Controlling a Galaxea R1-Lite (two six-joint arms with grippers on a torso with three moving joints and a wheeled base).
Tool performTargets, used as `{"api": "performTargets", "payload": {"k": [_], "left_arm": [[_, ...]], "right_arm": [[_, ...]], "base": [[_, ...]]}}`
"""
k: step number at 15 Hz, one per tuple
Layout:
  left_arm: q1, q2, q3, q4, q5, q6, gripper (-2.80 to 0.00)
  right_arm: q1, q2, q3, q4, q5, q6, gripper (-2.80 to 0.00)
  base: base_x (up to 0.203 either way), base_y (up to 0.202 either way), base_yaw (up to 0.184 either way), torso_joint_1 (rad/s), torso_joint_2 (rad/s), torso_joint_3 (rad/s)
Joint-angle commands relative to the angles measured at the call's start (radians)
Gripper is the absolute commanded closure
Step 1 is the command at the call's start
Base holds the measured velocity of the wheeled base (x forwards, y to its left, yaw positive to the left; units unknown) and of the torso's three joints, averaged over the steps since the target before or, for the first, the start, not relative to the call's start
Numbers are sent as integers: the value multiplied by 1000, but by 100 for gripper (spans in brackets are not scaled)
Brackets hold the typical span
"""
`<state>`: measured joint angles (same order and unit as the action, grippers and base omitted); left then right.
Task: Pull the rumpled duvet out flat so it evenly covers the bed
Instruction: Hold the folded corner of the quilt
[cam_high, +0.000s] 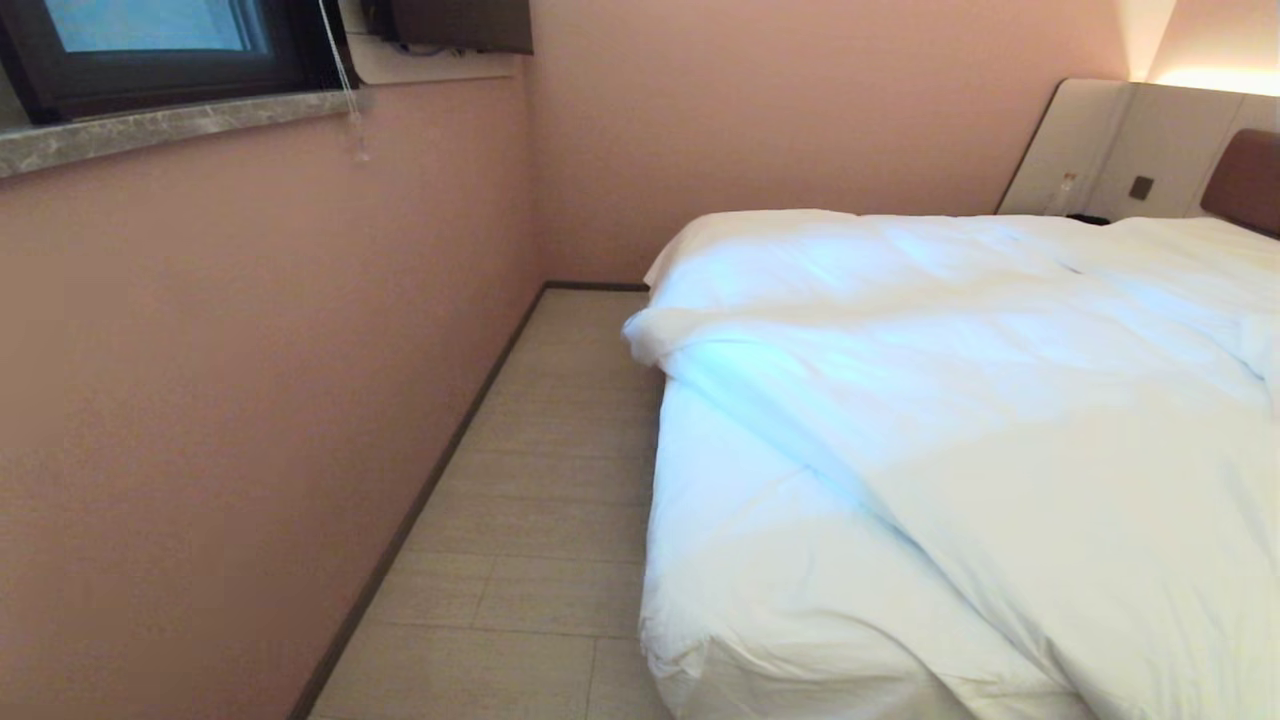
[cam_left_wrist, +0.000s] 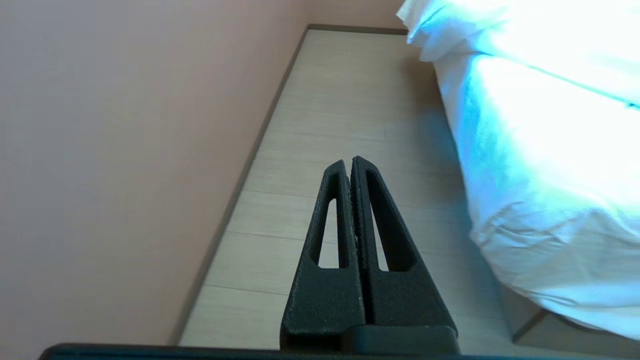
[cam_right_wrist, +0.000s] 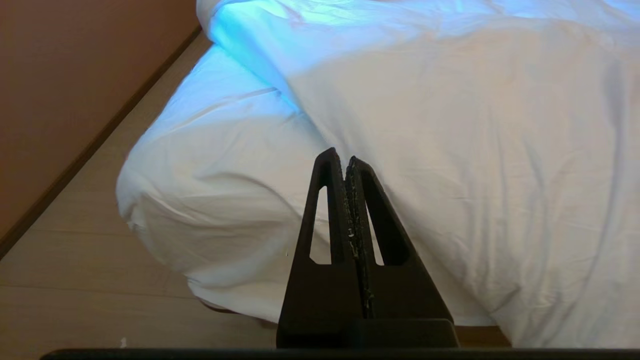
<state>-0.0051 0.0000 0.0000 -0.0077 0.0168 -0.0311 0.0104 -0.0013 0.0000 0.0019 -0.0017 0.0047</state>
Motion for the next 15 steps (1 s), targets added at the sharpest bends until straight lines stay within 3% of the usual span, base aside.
{"api": "performTargets", "payload": {"k": [1, 15], "left_arm": [[0, 0, 0, 0, 0, 0, 0], [0, 0, 0, 0, 0, -4, 0]], "right_arm": [[0, 1, 0, 0, 0, 0, 0], [0, 1, 0, 0, 0, 0, 0]], "base": [[0, -191, -1, 6, -4, 2], [0, -191, 2, 2, 2, 1]]}}
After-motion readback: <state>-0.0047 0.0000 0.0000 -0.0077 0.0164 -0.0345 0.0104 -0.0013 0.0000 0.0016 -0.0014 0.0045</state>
